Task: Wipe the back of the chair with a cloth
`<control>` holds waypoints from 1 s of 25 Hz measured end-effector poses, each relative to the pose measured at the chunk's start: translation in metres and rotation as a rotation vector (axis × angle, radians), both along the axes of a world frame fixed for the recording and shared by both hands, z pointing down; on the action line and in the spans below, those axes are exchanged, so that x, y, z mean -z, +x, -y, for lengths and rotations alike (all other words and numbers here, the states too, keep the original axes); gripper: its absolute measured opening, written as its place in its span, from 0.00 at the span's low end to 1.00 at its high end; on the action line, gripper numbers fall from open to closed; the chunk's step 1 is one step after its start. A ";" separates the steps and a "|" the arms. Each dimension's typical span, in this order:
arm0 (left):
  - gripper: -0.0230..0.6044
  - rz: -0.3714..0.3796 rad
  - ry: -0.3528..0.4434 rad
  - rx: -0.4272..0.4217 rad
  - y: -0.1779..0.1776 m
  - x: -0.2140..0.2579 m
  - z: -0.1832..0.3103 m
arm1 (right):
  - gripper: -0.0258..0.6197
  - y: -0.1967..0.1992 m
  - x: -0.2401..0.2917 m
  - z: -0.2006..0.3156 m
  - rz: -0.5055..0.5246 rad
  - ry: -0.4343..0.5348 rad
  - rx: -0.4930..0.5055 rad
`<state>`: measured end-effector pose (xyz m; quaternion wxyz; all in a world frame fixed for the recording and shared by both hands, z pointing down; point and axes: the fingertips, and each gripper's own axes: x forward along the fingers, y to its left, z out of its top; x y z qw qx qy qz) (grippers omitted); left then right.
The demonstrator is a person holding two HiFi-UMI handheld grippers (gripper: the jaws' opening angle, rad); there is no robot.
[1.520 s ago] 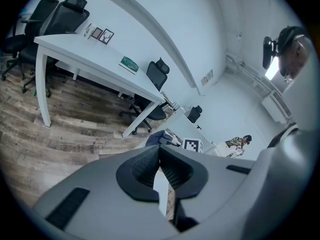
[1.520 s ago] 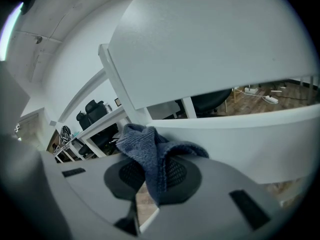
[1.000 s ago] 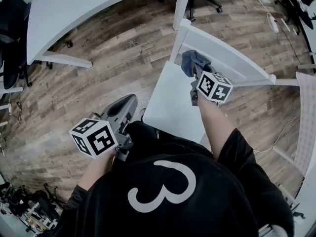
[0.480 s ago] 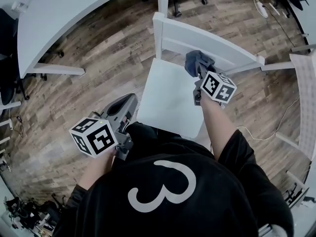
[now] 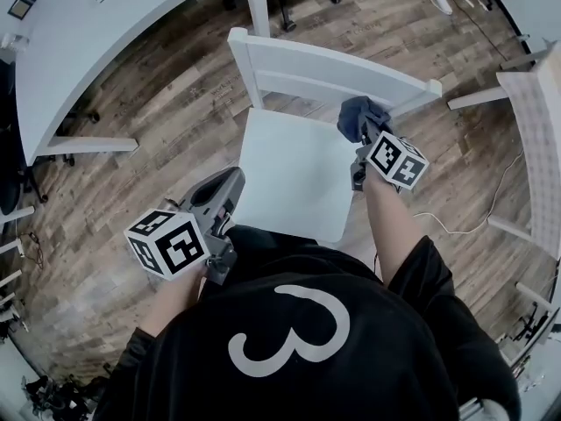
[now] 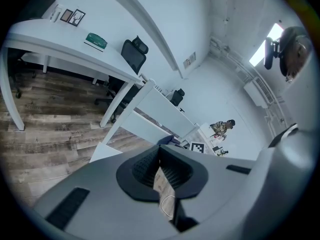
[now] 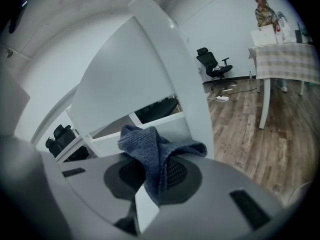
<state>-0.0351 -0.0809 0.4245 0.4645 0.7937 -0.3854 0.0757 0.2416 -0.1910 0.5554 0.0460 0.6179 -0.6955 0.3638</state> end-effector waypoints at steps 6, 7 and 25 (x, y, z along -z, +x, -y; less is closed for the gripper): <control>0.06 0.002 0.005 -0.044 0.015 0.001 0.004 | 0.11 0.039 -0.004 -0.013 0.041 -0.019 -0.124; 0.06 0.003 0.007 -0.048 0.016 0.002 0.004 | 0.12 0.041 -0.003 -0.014 0.045 -0.018 -0.128; 0.06 -0.016 0.047 -0.152 0.029 0.016 -0.011 | 0.11 0.053 0.053 -0.066 0.075 0.087 -0.135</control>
